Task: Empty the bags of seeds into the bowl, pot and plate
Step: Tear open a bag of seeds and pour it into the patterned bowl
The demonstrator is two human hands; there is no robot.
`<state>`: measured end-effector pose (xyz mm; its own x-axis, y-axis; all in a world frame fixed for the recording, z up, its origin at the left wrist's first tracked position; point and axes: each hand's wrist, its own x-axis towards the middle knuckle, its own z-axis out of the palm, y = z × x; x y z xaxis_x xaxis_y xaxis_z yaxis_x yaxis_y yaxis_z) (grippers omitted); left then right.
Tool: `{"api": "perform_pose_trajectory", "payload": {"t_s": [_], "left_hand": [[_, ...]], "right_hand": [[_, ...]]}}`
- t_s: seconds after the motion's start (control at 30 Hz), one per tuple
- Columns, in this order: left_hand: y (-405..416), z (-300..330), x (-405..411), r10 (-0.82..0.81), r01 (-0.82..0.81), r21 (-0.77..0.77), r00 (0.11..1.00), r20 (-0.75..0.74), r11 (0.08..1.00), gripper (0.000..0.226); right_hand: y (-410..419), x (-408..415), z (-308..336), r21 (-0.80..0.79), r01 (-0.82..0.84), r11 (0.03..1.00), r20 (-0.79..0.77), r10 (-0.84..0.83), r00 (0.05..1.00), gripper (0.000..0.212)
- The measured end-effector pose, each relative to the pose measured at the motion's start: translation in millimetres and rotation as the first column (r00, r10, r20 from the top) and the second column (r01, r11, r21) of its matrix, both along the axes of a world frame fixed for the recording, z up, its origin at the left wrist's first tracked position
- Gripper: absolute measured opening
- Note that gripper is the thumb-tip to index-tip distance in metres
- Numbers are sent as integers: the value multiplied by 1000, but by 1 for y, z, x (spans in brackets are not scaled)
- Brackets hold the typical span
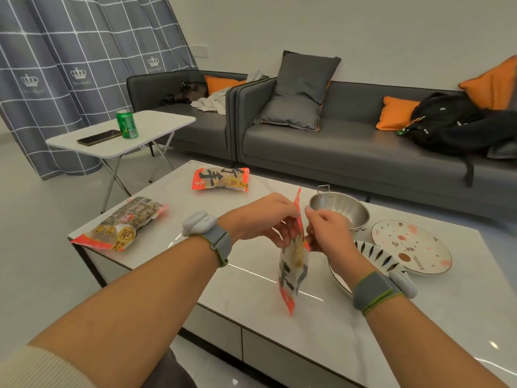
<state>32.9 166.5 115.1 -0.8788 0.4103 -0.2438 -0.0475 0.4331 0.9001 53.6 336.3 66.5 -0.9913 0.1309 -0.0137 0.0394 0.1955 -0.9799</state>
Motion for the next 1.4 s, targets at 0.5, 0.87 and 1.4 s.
{"api": "perform_pose_trajectory", "payload": {"t_s": [0.5, 0.87, 1.4], "left_hand": [[-2, -5, 1, -19, 8, 111, 996, 92, 994, 24], [3, -14, 4, 0, -20, 202, 995, 98, 979, 21], [-9, -4, 7, 66, -65, 55, 998, -24, 996, 26]], "right_hand": [[0, 15, 14, -153, -210, 966, 43, 219, 975, 41], [2, 11, 11, -308, -213, 927, 92, 252, 964, 39], [1, 13, 7, -160, -161, 974, -50, 155, 987, 27]]}}
